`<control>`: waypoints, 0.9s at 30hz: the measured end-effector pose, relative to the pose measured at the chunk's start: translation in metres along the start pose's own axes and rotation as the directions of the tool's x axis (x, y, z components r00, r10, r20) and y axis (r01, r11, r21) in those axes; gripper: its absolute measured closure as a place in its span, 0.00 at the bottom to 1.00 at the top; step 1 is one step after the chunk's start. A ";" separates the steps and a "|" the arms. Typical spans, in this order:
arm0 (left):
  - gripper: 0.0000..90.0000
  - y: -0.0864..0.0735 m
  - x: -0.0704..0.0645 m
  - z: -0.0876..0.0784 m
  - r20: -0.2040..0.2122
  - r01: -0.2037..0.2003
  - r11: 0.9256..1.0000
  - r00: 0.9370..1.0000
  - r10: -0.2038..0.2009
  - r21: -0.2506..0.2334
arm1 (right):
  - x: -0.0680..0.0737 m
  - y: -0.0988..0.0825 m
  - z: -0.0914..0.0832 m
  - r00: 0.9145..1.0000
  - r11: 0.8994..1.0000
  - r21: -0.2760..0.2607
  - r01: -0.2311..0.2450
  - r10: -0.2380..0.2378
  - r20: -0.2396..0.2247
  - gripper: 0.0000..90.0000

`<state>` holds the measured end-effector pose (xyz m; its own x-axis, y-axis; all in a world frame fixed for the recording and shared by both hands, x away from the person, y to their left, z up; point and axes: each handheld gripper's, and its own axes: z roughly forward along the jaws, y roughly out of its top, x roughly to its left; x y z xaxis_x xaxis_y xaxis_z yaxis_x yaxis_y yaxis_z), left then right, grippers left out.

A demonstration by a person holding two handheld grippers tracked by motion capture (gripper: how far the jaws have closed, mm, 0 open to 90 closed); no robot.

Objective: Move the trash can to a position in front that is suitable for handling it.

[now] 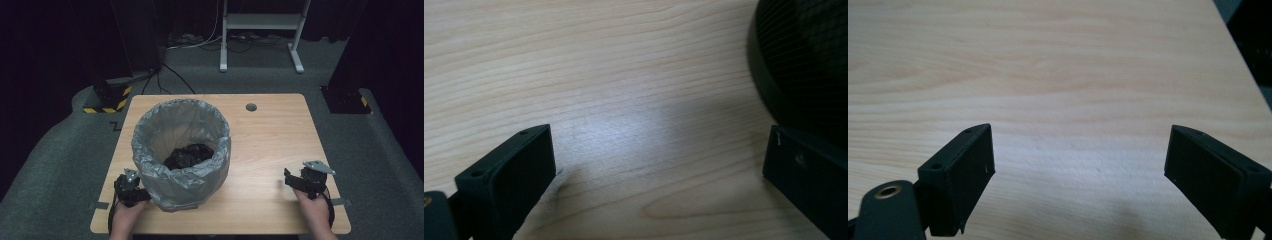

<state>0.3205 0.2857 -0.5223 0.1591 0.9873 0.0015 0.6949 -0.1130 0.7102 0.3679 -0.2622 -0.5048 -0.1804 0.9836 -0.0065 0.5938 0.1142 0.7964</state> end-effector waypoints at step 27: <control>0.06 0.049 0.023 -0.057 -0.013 0.051 0.974 0.998 -0.056 -0.222 | 0.102 0.044 -0.034 0.957 0.971 -0.125 0.206 -0.226 -0.180 0.13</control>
<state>0.3184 0.3095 -0.4469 0.1112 0.9934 -0.0291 0.5295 -0.0344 0.8476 0.3490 -0.1616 -0.4500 -0.4479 0.8907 -0.0775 0.4415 0.2957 0.8471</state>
